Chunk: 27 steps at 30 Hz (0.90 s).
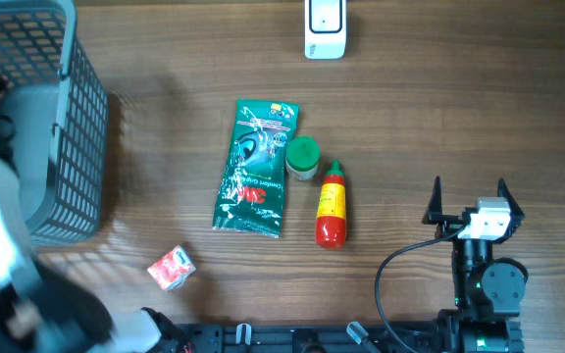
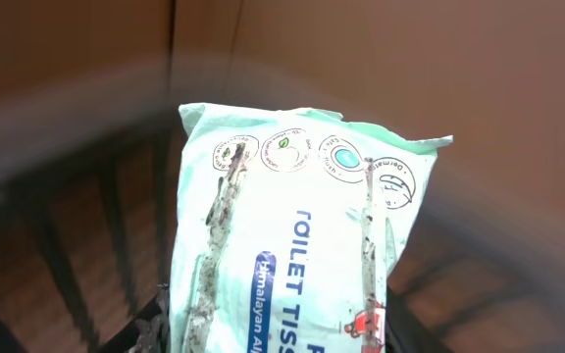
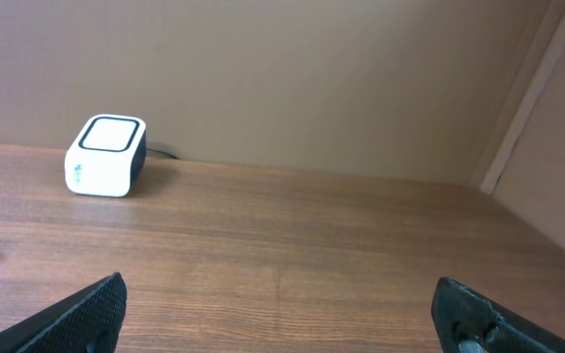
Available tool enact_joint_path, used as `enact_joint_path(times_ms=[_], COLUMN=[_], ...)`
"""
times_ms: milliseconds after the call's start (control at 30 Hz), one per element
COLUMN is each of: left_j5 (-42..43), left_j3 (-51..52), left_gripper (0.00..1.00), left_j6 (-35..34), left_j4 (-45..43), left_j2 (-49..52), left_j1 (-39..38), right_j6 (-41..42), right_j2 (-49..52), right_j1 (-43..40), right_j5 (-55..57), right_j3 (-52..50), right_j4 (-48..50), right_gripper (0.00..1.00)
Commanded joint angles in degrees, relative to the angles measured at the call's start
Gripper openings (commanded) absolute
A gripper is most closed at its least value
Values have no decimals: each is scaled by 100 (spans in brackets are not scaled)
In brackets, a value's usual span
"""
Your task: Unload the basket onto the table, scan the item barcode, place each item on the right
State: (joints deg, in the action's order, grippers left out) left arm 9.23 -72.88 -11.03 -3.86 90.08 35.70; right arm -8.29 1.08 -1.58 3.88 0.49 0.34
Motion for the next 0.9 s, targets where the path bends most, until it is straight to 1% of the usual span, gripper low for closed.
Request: enact_joint_path(times_ms=[0,33,100,133,167,233,267,300,367,500,600,667,733,800,867], left_j5=[667,1110,1738,2065,2243,2306,2308,2277,2218,2218,2133,1858,1478,883,398], left_j3=[-92,-92,-92,-92,-92,-92,-90,-83,-74,-42,-42,-42,-42,-42,-42], left_gripper=[35,36,38,36,33,23,22,22,22,21,20,20,20,19,14], left_j6=[-1049,-1134,-1178,-1178,-1176,-1172,-1172,-1167,-1084,-990,-664,-402,-393,-393,-398], left_j4=[210,339,590,837,1099,1744,1985,2358,2780,3427,3775,3941,4109,4374,4616], left_j2=[-1464,-1762,-2107,-2277,-2376,-2448,-2441,-2354,-2135,-1451,-796,-280,149,702,1185], left_j1=[-63,-142,-330,-511,-699,-1174,-1368,-1770,-2308,-3303,-3917,-4297,-4548,-4813,-5001], right_j6=[-70,-70,-72,-72,-72,-70,-72,-70,-70,-70,-70,-70,-72,-72,-70], right_j2=[-28,-28,-28,-28,-28,-28,-28,-28,-28,-28,-28,-28,-28,-28,-28], right_j1=[13,13,13,13,13,13,13,13,13,13,13,13,13,13,13], right_j5=[-74,-74,-74,-74,-74,-74,-74,-74,-74,-74,-74,-74,-74,-74,-74], right_j3=[-9,-9,-9,-9,-9,-9,-9,-9,-9,-9,-9,-9,-9,-9,-9], right_j4=[24,24,24,24,24,24,24,24,24,24,24,24,24,24,24], right_gripper=[100,100,100,100,100,100,99,100,100,100,100,100,100,100,100])
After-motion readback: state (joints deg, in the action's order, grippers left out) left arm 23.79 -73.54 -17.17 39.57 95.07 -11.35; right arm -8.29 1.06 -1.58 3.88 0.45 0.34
